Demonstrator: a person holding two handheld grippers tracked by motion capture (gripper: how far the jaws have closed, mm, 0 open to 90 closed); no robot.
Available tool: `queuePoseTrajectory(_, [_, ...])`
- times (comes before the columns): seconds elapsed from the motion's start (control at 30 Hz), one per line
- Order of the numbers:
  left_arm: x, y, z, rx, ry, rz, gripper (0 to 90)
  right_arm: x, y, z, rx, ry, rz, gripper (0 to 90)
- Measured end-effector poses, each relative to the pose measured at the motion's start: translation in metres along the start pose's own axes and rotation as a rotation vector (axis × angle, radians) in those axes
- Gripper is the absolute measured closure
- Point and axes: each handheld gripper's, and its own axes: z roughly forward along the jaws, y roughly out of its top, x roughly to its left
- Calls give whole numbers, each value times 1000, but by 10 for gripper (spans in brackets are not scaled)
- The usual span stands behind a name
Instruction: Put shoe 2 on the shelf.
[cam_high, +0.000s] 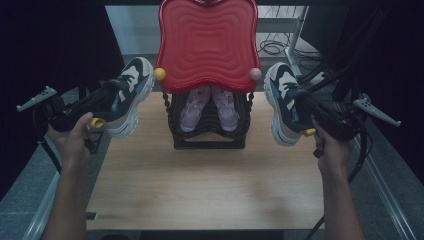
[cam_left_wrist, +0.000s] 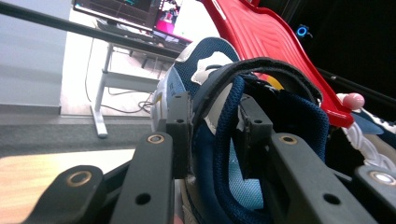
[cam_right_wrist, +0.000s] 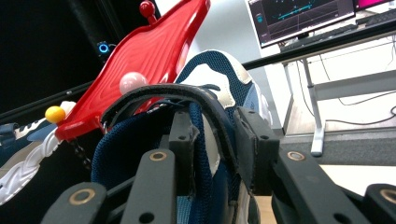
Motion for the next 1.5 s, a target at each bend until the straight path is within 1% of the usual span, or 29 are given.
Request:
queuePoseTrajectory(0.07, [-1,5,1,-7,3,1,705,0,3,1,-7,-3,-4,694])
queuePoseTrajectory(0.17, [-3,13,4,-16,10,5,705,0,9,4,-15,0,4,694])
queuePoseTrajectory(0.23, [-5,18,5,-21,7,9,705,1,15,6,-19,7,12,694])
queuePoseTrajectory(0.33, [-10,27,8,-28,-4,16,706,4,23,10,-30,2,-1,694])
queuePoseTrajectory(0.4, [-11,33,10,-34,-10,14,705,7,29,12,-34,6,-6,694])
queuePoseTrajectory(0.5, [-15,42,12,-45,-21,11,705,9,37,15,-51,24,0,694])
queuePoseTrajectory(0.6, [-20,49,14,-52,-19,22,705,12,44,19,-67,39,12,694])
queuePoseTrajectory(0.67, [-23,54,16,-58,-29,22,705,14,48,22,-66,48,17,694])
queuePoseTrajectory(0.77, [-26,59,20,-59,-40,20,705,17,54,25,-72,57,18,694])
queuePoseTrajectory(0.87, [-30,65,24,-56,-34,27,704,21,61,29,-82,64,15,694])
queuePoseTrajectory(0.93, [-33,69,27,-57,-38,30,704,23,66,31,-85,68,14,694])
queuePoseTrajectory(1.07, [-39,76,31,-64,-55,34,704,25,72,35,-88,58,13,694])
queuePoseTrajectory(1.17, [-41,79,35,-62,-58,37,704,26,75,37,-91,62,19,694])
queuePoseTrajectory(1.27, [-44,83,39,-66,-66,25,704,28,78,39,-94,61,20,694])
queuePoseTrajectory(1.3, [-45,83,40,-66,-65,29,704,29,80,40,-93,59,20,695])
queuePoseTrajectory(1.4, [-50,85,44,-76,-58,44,704,33,84,43,-94,75,35,694])
queuePoseTrajectory(1.43, [-51,85,45,-77,-62,43,704,35,86,44,-91,84,39,694])
queuePoseTrajectory(1.5, [-52,86,48,-78,-70,36,704,39,90,47,-83,85,31,695])
